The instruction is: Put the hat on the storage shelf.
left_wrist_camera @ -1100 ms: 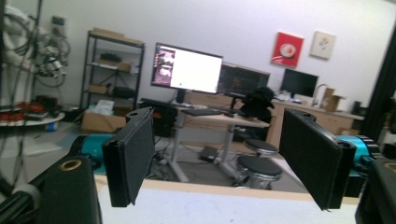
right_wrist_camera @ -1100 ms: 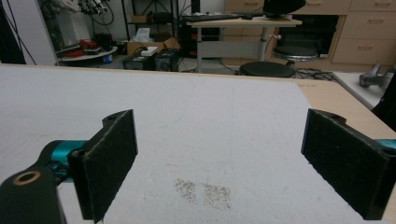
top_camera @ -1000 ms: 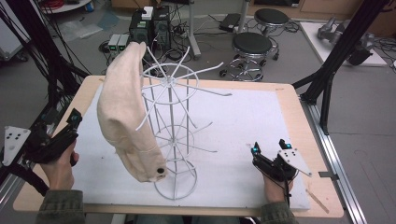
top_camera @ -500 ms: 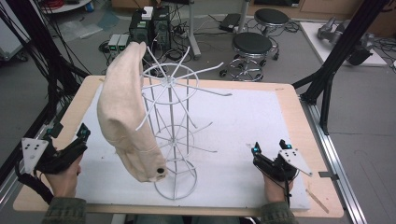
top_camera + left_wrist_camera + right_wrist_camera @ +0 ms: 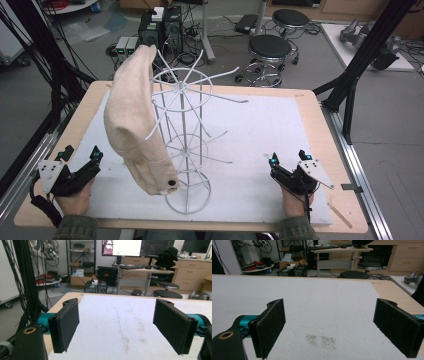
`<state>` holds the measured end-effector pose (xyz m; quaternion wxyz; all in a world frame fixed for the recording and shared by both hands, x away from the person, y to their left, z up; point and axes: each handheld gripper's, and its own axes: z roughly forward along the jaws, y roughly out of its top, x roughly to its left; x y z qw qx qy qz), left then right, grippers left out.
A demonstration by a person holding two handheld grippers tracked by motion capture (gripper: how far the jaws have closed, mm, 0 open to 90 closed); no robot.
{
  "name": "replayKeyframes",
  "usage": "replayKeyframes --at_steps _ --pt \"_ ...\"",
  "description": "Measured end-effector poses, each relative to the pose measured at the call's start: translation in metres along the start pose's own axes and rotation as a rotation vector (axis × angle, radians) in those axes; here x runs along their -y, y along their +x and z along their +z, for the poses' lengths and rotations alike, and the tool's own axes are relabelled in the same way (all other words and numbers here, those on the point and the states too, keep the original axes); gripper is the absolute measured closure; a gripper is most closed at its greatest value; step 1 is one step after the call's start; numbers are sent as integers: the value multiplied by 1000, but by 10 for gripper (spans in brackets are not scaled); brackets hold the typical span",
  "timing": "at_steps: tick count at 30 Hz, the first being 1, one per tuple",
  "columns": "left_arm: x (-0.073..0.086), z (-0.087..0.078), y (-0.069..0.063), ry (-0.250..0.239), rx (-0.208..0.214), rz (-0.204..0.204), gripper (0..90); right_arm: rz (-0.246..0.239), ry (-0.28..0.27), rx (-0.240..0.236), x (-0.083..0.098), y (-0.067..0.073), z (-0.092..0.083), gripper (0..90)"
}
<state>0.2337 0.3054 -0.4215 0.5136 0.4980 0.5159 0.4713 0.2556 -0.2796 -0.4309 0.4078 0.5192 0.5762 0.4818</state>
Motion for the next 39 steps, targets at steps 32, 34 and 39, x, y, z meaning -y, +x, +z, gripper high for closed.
replayKeyframes --at_steps 32,34,39 --pt "12 -4 -2 19 55 -29 219 1 13 -17 1 1 2 97" --pt "12 -4 -3 19 56 -27 219 6 16 -17 1 1 2 97" --pt "12 -3 -3 21 61 -31 219 2 19 -18 1 1 3 97"
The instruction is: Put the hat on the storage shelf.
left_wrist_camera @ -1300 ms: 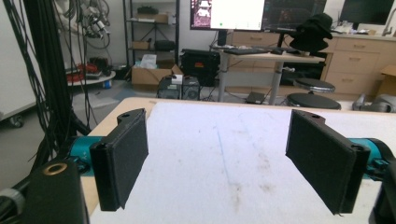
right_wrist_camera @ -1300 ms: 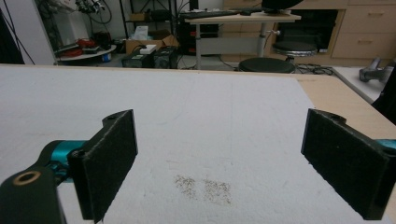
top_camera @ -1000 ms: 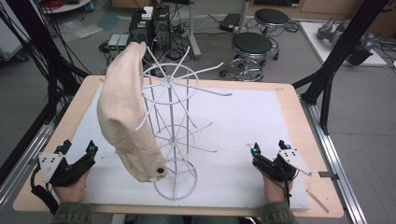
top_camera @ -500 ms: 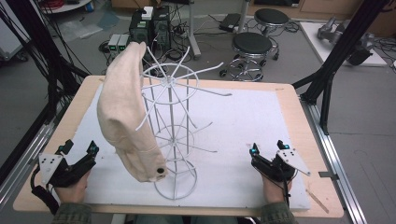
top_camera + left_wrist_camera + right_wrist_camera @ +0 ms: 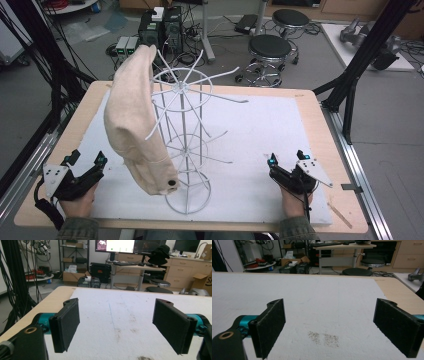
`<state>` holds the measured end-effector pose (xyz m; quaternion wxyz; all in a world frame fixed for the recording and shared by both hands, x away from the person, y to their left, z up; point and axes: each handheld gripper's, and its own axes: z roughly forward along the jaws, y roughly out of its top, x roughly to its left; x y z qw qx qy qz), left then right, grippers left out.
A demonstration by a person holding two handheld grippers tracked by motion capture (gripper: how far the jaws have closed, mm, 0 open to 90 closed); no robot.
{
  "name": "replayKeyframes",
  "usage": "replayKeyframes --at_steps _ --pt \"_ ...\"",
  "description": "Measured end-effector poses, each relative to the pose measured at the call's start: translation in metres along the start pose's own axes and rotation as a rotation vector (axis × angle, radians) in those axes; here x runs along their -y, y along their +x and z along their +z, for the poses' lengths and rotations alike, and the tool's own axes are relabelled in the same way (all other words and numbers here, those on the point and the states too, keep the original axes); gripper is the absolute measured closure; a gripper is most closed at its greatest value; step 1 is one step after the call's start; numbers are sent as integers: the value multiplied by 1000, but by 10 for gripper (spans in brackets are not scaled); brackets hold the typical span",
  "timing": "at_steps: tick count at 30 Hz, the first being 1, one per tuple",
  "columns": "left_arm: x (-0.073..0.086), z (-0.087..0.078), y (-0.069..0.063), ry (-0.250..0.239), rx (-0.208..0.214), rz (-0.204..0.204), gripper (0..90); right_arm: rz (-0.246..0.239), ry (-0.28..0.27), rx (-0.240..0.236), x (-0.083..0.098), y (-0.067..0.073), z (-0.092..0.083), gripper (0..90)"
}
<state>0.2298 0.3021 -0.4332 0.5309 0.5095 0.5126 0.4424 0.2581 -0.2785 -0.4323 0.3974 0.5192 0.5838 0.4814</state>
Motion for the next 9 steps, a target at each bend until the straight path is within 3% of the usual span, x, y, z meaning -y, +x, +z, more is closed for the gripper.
replayKeyframes --at_steps 9 --pt "0 -1 1 4 -1 -3 219 -1 -1 3 0 0 1 97"
